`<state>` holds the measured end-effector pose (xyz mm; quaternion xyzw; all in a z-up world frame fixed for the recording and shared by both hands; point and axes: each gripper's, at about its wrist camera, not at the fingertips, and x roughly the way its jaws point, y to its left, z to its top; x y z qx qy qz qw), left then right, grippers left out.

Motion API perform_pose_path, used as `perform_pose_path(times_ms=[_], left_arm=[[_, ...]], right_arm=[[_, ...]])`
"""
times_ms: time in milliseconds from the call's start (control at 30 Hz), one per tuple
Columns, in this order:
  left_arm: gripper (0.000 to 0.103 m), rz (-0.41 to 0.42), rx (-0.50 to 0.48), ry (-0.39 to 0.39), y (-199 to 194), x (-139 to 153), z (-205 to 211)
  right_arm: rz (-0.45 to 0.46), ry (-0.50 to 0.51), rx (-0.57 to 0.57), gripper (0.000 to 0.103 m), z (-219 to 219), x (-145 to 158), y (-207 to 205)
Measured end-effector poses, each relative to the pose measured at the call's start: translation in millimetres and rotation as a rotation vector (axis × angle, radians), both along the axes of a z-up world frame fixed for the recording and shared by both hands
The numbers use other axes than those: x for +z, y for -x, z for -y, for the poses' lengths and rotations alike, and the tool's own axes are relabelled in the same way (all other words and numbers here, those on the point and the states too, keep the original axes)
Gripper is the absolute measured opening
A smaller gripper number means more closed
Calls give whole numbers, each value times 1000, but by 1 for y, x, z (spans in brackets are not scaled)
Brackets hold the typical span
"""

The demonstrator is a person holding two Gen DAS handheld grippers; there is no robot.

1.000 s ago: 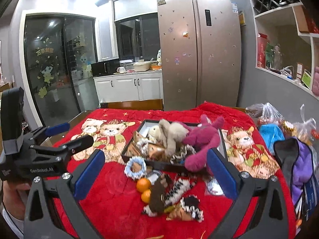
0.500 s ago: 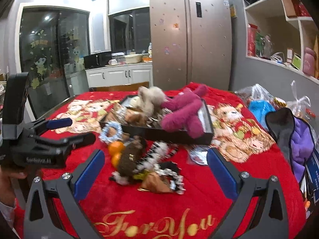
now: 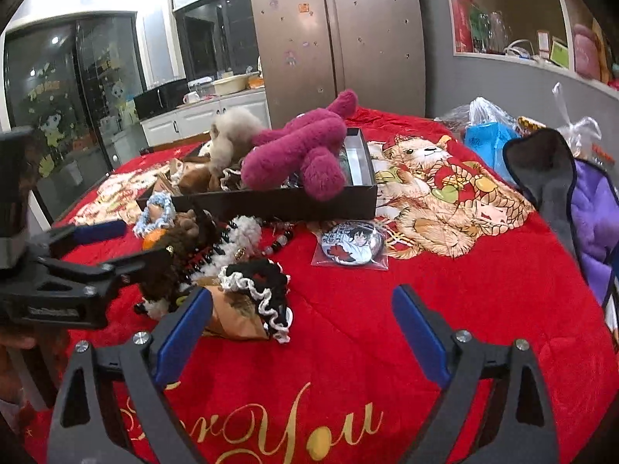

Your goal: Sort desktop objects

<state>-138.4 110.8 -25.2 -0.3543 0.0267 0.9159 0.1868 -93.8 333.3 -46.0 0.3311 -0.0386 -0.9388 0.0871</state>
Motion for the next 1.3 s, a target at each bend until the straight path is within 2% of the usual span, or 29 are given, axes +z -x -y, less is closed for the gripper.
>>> perform_pose_path(times_ms=[67,133,233,367,433,533,567,667,700,733,933,1300], left_arm=[[103,18,1,-8,5,-4,-1],[103,24,12,-25,7,-7,0],[103,50,-16,-7,10,-10,-3],[102,52,-28,-17,10,-11,-2],[95,52,-26,-32,9,-10,1],[84,66,-12,-59,9,-7,9],[81,60,-14,-63,9,-6,12],[58,35,-9,-85,5,-1,19],[36,25,-13,-104,4,3,23],[26,30,-16,-125,4,5,25],[20,11,-23,-115,-3,7,32],[18,-27,-51,-111,-18,15,34]], right_arm=[[26,2,-7,94,-1,-3,4],[63,-6,-4,83,1,-8,10],[109,-31,5,69,6,-16,17],[125,-54,50,51,16,-21,19],[121,-52,74,29,19,-22,18],[116,-43,92,12,21,-21,18],[110,-37,94,12,21,-21,17],[101,-25,93,11,19,-19,16],[101,-24,90,11,19,-18,16],[102,-26,85,11,19,-19,16],[102,-20,66,11,15,-18,17],[75,-19,53,11,13,-14,13]])
